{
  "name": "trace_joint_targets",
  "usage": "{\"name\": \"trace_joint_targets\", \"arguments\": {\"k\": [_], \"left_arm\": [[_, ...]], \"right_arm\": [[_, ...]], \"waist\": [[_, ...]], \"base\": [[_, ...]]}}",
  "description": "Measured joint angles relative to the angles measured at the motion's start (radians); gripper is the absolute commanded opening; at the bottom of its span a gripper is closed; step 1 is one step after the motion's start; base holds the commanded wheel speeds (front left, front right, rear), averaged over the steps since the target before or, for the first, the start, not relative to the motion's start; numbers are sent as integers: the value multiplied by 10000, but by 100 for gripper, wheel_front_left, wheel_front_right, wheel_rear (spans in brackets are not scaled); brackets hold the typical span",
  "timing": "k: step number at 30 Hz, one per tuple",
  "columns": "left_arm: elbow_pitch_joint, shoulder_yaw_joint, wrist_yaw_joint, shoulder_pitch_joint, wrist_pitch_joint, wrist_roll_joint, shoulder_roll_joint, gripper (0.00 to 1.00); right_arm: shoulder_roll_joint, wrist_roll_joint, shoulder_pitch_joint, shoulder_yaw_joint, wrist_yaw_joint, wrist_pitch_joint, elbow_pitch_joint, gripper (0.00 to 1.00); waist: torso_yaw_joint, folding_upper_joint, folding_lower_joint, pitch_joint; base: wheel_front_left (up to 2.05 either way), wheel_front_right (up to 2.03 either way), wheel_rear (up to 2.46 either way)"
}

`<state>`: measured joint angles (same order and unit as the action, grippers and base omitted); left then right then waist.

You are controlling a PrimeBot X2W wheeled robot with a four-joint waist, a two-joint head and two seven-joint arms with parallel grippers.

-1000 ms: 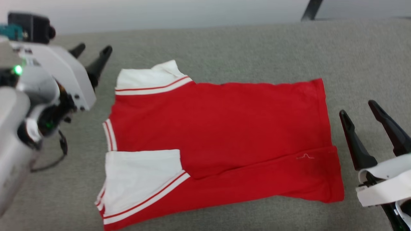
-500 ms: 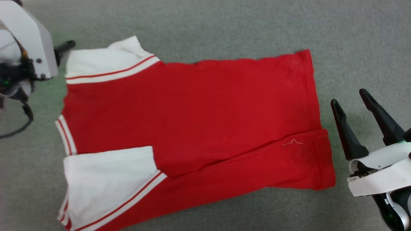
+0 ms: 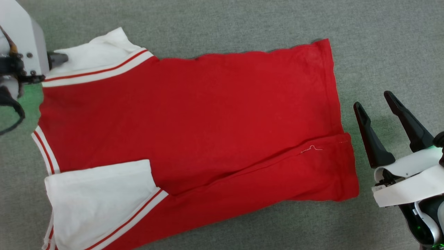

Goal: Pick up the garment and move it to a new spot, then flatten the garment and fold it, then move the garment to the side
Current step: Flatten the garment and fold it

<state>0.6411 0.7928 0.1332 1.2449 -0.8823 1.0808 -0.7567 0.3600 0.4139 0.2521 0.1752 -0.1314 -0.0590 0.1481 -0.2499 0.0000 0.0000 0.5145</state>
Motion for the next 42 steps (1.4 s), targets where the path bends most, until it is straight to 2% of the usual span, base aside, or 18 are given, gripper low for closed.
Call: {"name": "trace_joint_targets", "arguments": {"k": [8,9,10,11,15,21,30,41,42], "left_arm": [[284,82,560,454,-928,130,339,100],[332,67,640,503,-1047,186,393,65],[366,58,727,532,-1127,255,439,22],[399,44,773,557,-1166,286,485,0],[385,2,813,570,-1187,397,794,0],[353,79,579,659,-899,276,853,0],[533,226,255,648,-479,242,1429,0],[792,401,-205,1178,-213,92,2234,0],[792,401,-205,1178,-213,92,2234,0]], "right_arm": [[119,171,182,31,0,410,4,100],[134,180,227,31,0,418,10,100],[140,205,252,25,0,487,8,100],[144,221,256,27,0,516,-2,100],[186,295,404,52,0,685,-33,100],[389,782,662,67,0,1356,-98,100],[993,1593,1954,121,2,3684,-443,100],[1396,2061,4453,794,2,6575,-2466,100],[1396,2061,4453,794,2,6575,-2466,100]], "waist": [[-14,0,0,195],[-21,0,1,213],[-25,0,0,229],[-27,0,0,244],[-18,0,0,287],[37,0,0,239],[405,0,0,-13],[1023,0,1,229],[1023,0,1,229]], "base": [[0,0,0],[0,0,0],[0,0,0],[0,0,0],[0,0,0],[0,0,0],[0,0,0],[0,0,0],[0,0,0]]}}
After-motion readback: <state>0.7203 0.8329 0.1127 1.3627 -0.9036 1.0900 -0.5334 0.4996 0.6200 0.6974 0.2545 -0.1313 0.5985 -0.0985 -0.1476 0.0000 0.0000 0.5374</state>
